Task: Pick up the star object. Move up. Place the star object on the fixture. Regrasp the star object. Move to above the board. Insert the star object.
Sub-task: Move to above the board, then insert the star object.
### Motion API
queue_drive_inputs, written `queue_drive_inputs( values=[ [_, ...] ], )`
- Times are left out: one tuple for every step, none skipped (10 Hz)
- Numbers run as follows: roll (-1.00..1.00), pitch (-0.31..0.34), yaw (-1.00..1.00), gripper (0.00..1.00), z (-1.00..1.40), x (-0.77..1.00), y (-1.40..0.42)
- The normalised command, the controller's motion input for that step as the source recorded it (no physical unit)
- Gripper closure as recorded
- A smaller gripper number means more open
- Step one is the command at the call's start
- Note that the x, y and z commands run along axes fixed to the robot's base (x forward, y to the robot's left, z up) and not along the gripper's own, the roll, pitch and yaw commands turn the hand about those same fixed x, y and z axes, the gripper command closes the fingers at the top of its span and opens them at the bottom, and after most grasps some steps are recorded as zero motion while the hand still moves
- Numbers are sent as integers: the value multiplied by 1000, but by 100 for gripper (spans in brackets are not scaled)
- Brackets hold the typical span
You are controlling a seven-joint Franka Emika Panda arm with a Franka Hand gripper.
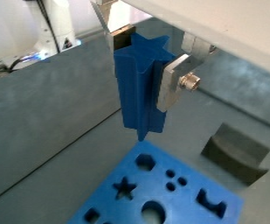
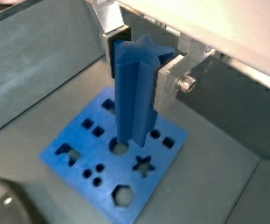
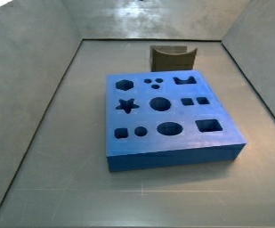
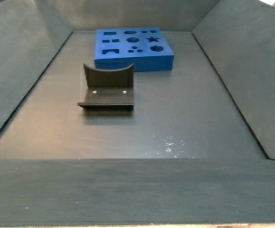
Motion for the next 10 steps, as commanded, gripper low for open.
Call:
queue_drive_inputs(
  values=[
    [-266,-45,-17,100,1,-44,-18],
    [-207,-33,-13,100,5,-33,-11],
    [0,-6,0,100,0,0,0],
    [0,0,0,100,0,0,-34],
    [0,0,-354,100,0,37,-160],
    [-9,0,-983,100,-109,0,-123],
    [-3,0,-1000,100,-169,0,-57],
    [-80,0,-1000,100,-249,3,-57],
    [-106,0,-791,100,-286,166,-86],
    [-9,0,0,100,0,0,0]
  ],
)
